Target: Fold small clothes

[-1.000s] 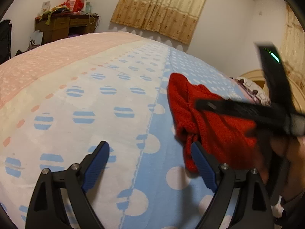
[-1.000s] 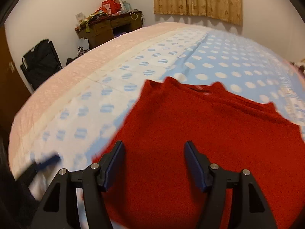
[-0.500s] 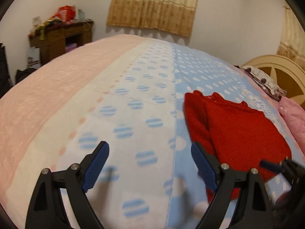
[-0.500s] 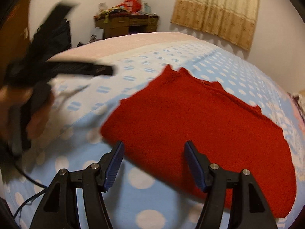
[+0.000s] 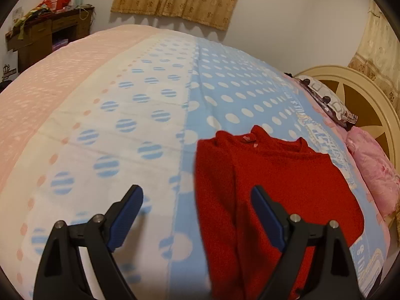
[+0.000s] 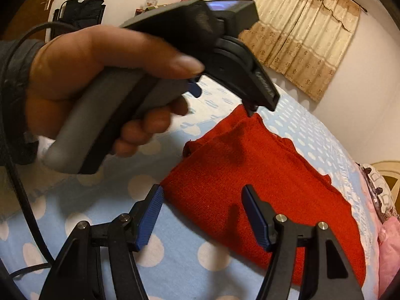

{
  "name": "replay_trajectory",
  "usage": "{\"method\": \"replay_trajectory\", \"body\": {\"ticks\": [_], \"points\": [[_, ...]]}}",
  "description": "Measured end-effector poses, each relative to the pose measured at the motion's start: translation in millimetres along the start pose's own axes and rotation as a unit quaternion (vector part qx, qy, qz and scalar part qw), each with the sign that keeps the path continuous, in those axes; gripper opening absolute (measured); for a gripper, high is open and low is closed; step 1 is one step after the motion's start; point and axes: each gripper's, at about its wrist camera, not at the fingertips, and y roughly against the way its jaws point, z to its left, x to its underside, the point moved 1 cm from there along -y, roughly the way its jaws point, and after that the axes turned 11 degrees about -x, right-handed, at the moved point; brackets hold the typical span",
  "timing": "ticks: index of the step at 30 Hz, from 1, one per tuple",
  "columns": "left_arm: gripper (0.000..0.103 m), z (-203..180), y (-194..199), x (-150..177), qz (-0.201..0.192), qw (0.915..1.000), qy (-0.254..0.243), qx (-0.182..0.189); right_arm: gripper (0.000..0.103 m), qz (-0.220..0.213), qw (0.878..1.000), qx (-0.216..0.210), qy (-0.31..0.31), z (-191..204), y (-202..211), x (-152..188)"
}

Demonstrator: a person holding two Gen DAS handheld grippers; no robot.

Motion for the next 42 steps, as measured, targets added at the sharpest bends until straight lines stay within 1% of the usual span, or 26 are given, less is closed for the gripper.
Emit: {"method": "replay_trajectory", "body": {"ticks": [4,7,11,12,14,15,19,20,22,29,30,32,34,35,37,40,42], "points": [[0.09,-9.6,-11.3,-7.4,0.009,0.9999,-0.012,0.005,0.066,0.001,1.0,0.0,-0.009,-3.9,-2.4,3.1],[0.09,-16.1,-22.4,-9.1,0.015,0.9994,-0.03,-0.012,0.065,-0.001,1.0,0.003,-0.007,-3.7,-2.1,3.9],[0.09,-17.0,-37.3,-8.7,0.028,0.9988,-0.031,-0.024,0.053,0.003,1.0,0.005,0.0,-3.3,-6.3,5.7],[0.09,-17.7,-40.5,-8.2,0.029,0.9987,-0.033,-0.027,0.051,0.002,1.0,0.006,0.002,-3.1,-7.0,6.2],[0.089,-20.7,-45.3,-6.9,0.033,0.998,-0.043,-0.032,0.042,0.004,1.0,0.007,0.006,-3.2,-9.2,6.5],[0.089,-22.0,-46.1,-7.3,0.034,0.9977,-0.047,-0.034,0.04,0.004,1.0,0.007,0.007,-2.8,-9.8,6.5],[0.078,-27.8,-46.0,-7.9,0.03,0.9966,-0.068,-0.036,0.036,0.003,1.0,0.009,0.001,-4.8,-10.4,5.9],[0.073,-28.9,-46.3,-7.4,0.03,0.9965,-0.07,-0.035,0.036,0.003,1.0,0.01,0.001,-4.7,-10.8,5.7],[0.068,-32.4,-46.6,-7.8,0.027,0.996,-0.079,-0.033,0.036,0.005,1.0,0.014,0.001,-4.2,-11.6,5.0],[0.068,-35.2,-49.8,-9.4,0.027,0.9956,-0.08,-0.039,0.035,0.007,1.0,0.024,0.007,10.5,-9.6,0.7],[0.068,-35.3,-50.0,-9.6,0.026,0.9956,-0.081,-0.039,0.034,0.007,1.0,0.023,0.007,10.4,-9.5,0.8],[0.066,-35.5,-49.9,-9.5,0.026,0.9957,-0.081,-0.037,0.026,0.007,1.0,0.022,0.01,17.0,-7.7,1.0],[0.058,-37.5,-49.6,-9.2,0.026,0.9954,-0.087,-0.031,0.022,0.008,1.0,0.023,0.013,17.8,-8.2,1.1],[0.05,-38.9,-49.0,-8.6,0.024,0.9953,-0.09,-0.026,0.021,0.008,1.0,0.022,0.013,19.6,-7.5,0.9],[0.043,-42.8,-47.5,-7.1,0.02,0.9946,-0.101,-0.017,0.021,0.009,1.0,0.021,0.012,19.8,-7.3,0.9],[0.043,-44.0,-47.4,-7.0,0.02,0.9945,-0.101,-0.016,0.021,0.009,1.0,0.022,0.012,20.1,-6.6,1.2],[0.046,-42.4,-47.7,-7.5,0.023,0.9952,-0.094,-0.013,0.021,0.009,1.0,0.023,0.012,19.8,-7.1,1.7]]}}
